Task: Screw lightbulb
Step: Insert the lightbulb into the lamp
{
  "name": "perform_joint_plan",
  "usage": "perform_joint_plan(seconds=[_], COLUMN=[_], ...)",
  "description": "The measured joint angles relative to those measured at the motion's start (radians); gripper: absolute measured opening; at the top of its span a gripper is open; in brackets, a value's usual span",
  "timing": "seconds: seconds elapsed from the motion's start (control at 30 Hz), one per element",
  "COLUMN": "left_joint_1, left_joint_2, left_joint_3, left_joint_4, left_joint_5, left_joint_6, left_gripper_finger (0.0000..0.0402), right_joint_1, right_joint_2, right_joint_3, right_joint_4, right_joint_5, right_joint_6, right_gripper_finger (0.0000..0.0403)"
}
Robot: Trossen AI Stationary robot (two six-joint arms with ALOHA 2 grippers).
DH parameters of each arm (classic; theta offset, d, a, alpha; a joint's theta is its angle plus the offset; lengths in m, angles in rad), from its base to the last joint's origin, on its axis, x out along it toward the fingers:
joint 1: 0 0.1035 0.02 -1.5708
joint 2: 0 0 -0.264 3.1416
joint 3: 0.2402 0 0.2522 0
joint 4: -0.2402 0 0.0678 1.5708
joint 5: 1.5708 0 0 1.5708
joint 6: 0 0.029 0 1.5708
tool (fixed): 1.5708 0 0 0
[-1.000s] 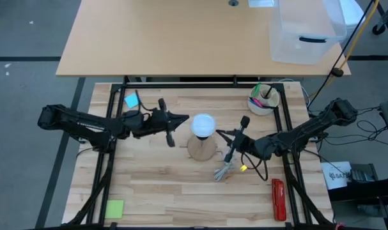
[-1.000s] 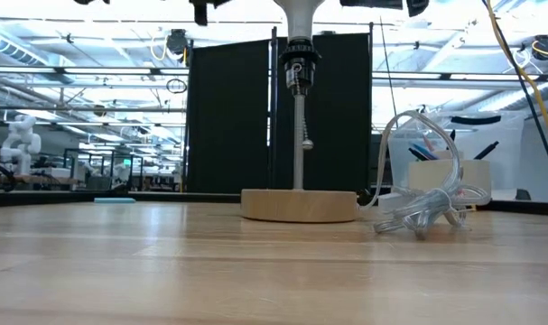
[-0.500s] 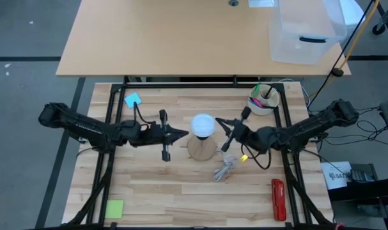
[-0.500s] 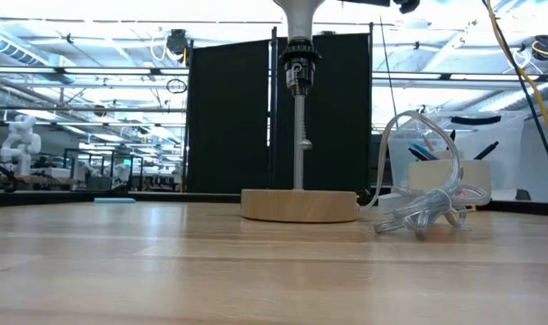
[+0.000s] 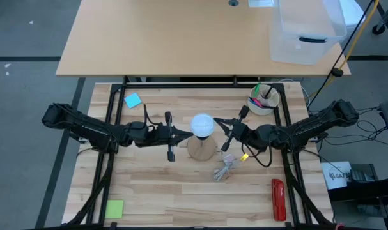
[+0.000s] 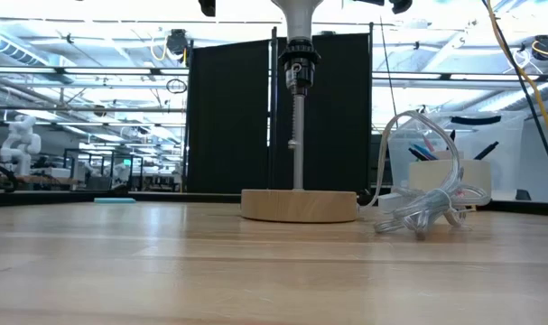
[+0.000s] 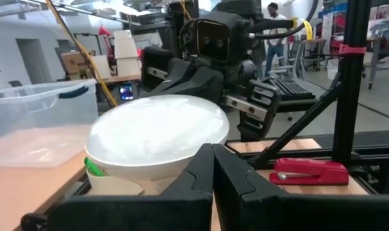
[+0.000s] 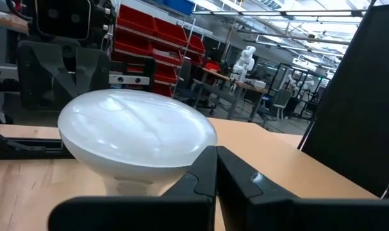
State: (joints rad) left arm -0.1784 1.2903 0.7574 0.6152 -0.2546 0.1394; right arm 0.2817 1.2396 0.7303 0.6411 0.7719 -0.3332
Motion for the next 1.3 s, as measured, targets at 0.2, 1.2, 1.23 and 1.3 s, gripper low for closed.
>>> perform_joint_plan(seconds=[0.2, 1.2, 1.23, 1.3], left_joint_1=[0.020, 0.093, 0.083, 0.061], left_joint_2=[-0.001, -0.055, -0.067, -0.095], left_joint_3=[0.000, 0.000, 0.000, 0.000], left_joint_4=[-0.023, -0.054, -0.050, -0.048], left_joint_5=[-0.013, -0.072, -0.070, -0.069], left_joint_6=[0.000, -0.100, -0.094, -0.074], left_gripper_finger=[0.0000, 0.0000, 0.0000, 0.0000], right_joint_1=[0.016, 0.132, 0.122, 0.103], right_joint_2=[-0.002, 0.002, 0.002, 0.002], right_joint_3=[0.001, 0.001, 0.001, 0.001], right_joint_4=[-0.025, -0.202, -0.203, -0.203], right_joint_5=[0.007, 0.066, 0.069, 0.071], right_joint_6=[0.016, 0.120, 0.121, 0.121], right_gripper_finger=[0.0000, 0.0000, 0.0000, 0.0000])
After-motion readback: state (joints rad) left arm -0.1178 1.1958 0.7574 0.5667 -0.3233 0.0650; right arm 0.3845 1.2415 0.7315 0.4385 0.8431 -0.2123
